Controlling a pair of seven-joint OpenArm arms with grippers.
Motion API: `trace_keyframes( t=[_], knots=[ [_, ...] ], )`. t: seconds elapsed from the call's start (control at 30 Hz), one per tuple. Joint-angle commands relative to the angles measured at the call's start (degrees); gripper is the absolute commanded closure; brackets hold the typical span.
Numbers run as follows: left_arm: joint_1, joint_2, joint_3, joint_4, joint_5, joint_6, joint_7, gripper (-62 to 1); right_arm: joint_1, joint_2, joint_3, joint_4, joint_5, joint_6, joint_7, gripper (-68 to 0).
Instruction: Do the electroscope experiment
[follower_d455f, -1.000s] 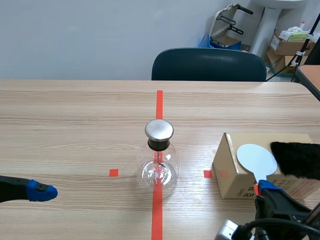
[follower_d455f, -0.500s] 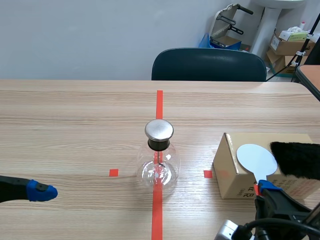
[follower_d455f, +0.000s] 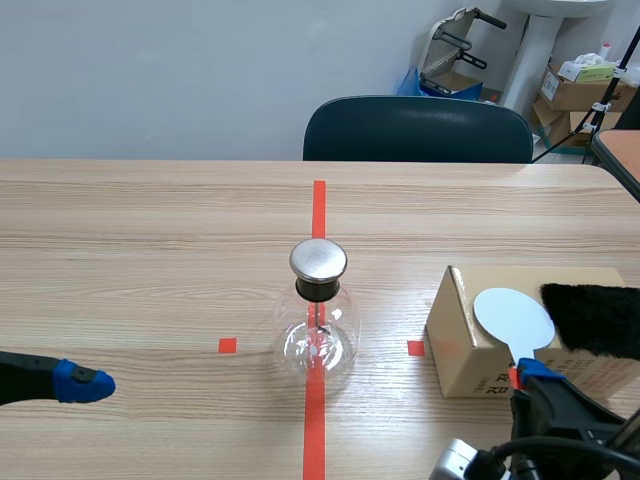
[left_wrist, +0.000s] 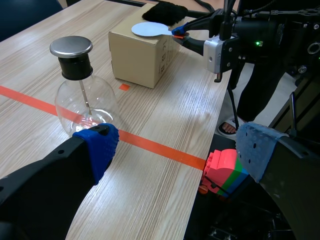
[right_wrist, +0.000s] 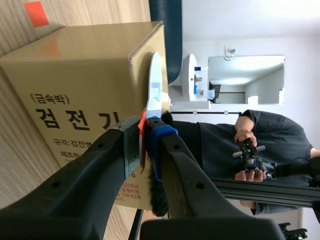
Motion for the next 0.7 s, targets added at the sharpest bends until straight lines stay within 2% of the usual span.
trace_keyframes(
  t=[0.0, 0.2, 0.43, 0.57, 0.67],
  knots=[
    [-0.2, 0.61, 0.48, 0.57, -0.57, -0.11, -0.81, -50.5, -0.66, 0.44, 0.22, 2.01, -0.17, -3.28, -0.02, -0.9],
    [-1.81, 2.27, 0.48, 0.55, -0.57, 0.04, 0.59, -48.9, -3.32, 0.81, 3.1, 7.8, -0.2, -3.28, 0.52, -0.9],
    [-7.13, 5.62, 0.59, -1.4, -0.87, 0.07, 3.15, -24.3, -1.7, 2.38, 6.38, 13.77, -0.61, -3.28, 2.71, -1.0],
    [-11.82, 7.96, 3.08, -4.42, -1.68, 0.09, 4.61, -21.3, 1.62, 2.19, 6.43, 14.4, -0.66, -2.89, 3.58, -1.1],
    [-16.13, 9.51, 6.49, -7.93, -1.66, 0.35, 6.08, -14.2, 4.35, 1.11, 6.43, 14.38, -0.66, -1.9, 4.57, -1.1]
  ],
)
